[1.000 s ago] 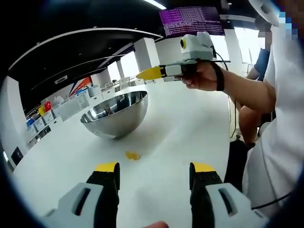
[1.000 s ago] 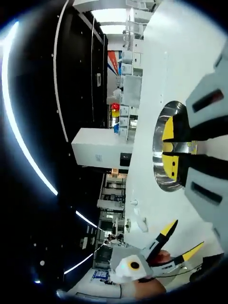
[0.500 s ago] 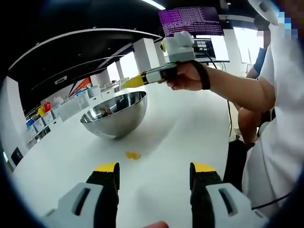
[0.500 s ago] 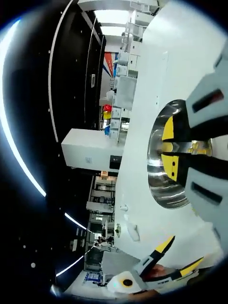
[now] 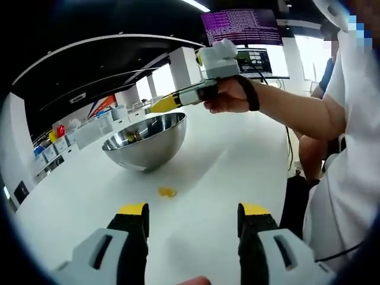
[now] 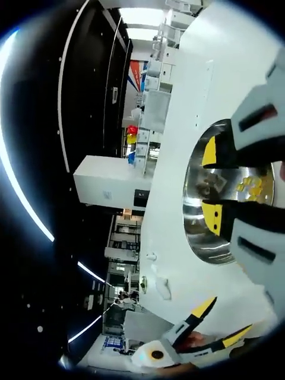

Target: Pick up the QQ candy scattered on the table and place it into the stainless steel bowl on the table

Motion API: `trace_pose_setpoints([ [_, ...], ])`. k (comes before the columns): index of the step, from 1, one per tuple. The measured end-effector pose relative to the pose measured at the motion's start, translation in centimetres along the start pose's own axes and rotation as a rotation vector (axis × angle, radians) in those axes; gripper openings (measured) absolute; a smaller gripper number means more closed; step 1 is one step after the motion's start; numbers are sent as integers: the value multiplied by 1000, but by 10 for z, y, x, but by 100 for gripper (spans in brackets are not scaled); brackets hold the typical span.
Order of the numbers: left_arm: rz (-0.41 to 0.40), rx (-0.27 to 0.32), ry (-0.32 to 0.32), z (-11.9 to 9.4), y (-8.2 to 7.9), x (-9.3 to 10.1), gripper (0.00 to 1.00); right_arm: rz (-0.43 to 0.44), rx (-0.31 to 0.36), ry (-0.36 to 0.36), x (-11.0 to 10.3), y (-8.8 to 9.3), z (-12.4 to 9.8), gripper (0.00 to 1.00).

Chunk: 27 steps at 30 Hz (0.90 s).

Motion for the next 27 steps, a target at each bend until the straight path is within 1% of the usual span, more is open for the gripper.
trace_pose_setpoints([
  [4,0,-1,-3,-1,0,-1,60,-7,4,-19,-4,-1,0,21],
  [6,-1,-2,-3,-1,0,-1,60,-9,17,-33,-7,-5,-2,21],
  [11,1,-4,0,-1,0,0,60,-17,23,-42,-10,-7,-6,21],
  [13,2,-1,-1,-1,0,0,60,-4,31,-47,-11,-9,-9,21],
  [15,0,2,0,0,-1,0,60,26,43,-58,-13,-11,-12,21],
  [18,4,-1,-2,0,-1,-1,60,40,68,-85,-20,-16,-20,21],
  [19,2,1,-1,0,-1,-1,60,35,81,-96,-23,-19,-24,20],
  [20,1,1,-1,0,-1,-1,60,53,102,-110,-25,-22,-28,20],
  [22,3,-2,-2,0,-1,-2,60,59,113,-126,-27,-26,-34,20],
  [24,3,-4,-2,0,0,-2,60,80,148,-161,-33,-32,-40,20],
  [25,4,-2,-3,0,0,-2,60,88,155,-178,-35,-33,-44,20],
  [27,0,11,-6,0,-2,-3,60,94,146,-198,-41,-31,-50,20],
])
Point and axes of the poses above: the point that each gripper's makers call its tool centre point, and the gripper's own axes: z roughly forward along the fingers, x roughly to its right, y roughly out of its underside, the point moved 7 cm from there along -z, roughly backward along the fingers, and after that the axes turned 2 degrees about x, right-handed, at the moved point
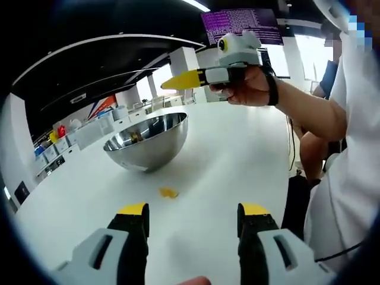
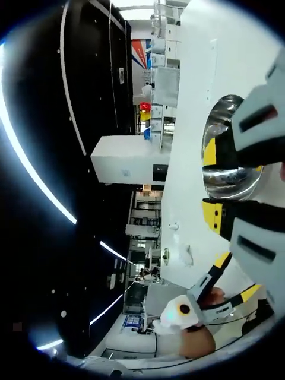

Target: Pick up the QQ candy scattered on the table and place it into the stainless steel bowl on the table

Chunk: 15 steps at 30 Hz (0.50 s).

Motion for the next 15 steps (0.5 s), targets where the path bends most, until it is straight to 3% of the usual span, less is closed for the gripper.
trace_pose_setpoints([
  [2,2,7,-1,0,-1,0,60,1,11,-12,-6,2,-6,20],
  [15,-4,7,-11,-4,2,-3,60,-60,-187,-119,-38,58,-20,21],
])
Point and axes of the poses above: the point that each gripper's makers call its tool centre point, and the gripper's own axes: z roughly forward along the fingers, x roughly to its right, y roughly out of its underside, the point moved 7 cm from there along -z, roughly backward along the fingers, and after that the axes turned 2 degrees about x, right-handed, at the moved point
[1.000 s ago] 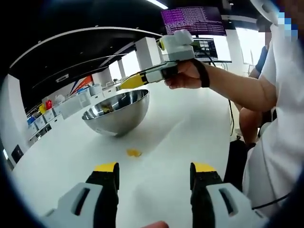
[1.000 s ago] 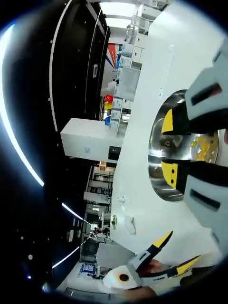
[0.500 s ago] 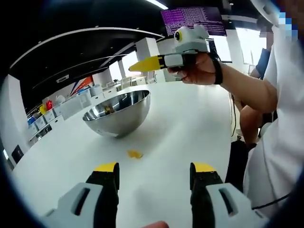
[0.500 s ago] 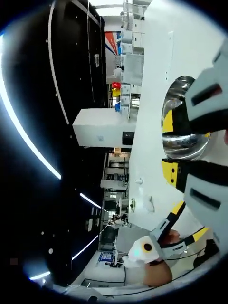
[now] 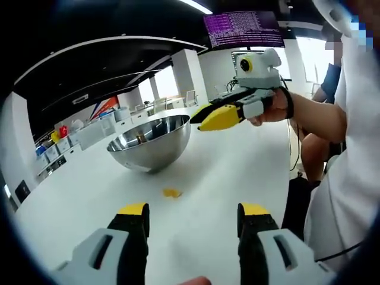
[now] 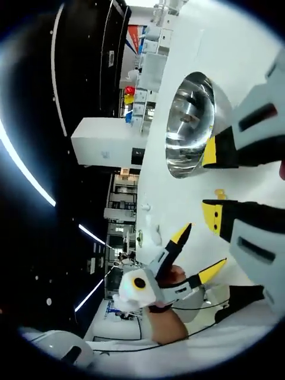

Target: Pick up the QQ candy scattered on the table and place it into the stainless steel bowl on the table

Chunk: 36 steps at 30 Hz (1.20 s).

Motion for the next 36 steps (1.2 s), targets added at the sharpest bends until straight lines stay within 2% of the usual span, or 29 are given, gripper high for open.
trace_pose_setpoints([
  [8,-4,-3,-10,-4,2,-2,60,2,-45,-33,-5,14,10,22],
  [17,-7,-14,-20,-7,5,-4,60,-11,-100,-54,-7,28,30,22],
  [24,0,-3,-22,-8,1,-4,60,15,-131,-62,-7,41,51,22],
  [30,-8,-19,-25,-9,8,-5,60,15,-163,-64,-7,48,66,21],
  [36,-21,-4,-16,-9,5,-5,60,46,-187,-68,-12,51,79,18],
])
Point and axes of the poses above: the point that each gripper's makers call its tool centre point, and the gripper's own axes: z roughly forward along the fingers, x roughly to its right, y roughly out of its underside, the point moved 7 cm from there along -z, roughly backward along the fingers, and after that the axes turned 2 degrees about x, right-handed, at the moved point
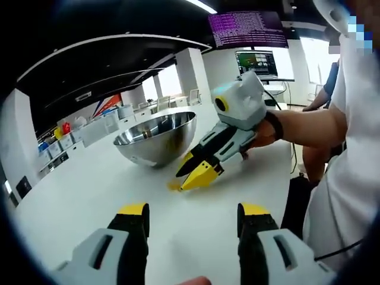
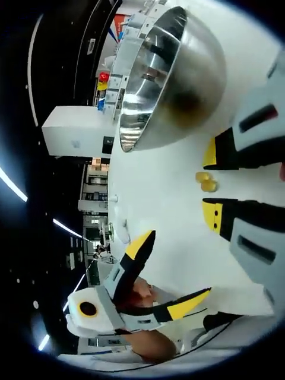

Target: Pick up the QQ candy scattered on the table and place it into the stainless steel bowl on the table

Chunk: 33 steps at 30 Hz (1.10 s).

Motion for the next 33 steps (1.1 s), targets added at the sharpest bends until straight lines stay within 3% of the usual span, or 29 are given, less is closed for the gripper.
trace_pose_setpoints([
  [21,3,-7,-5,0,2,0,60,0,-33,33,-1,5,2,9],
  [27,19,-28,-8,0,4,1,59,0,-29,44,-2,5,-3,9],
  [33,14,-10,-6,0,0,2,59,2,12,56,-2,-5,-18,9],
])
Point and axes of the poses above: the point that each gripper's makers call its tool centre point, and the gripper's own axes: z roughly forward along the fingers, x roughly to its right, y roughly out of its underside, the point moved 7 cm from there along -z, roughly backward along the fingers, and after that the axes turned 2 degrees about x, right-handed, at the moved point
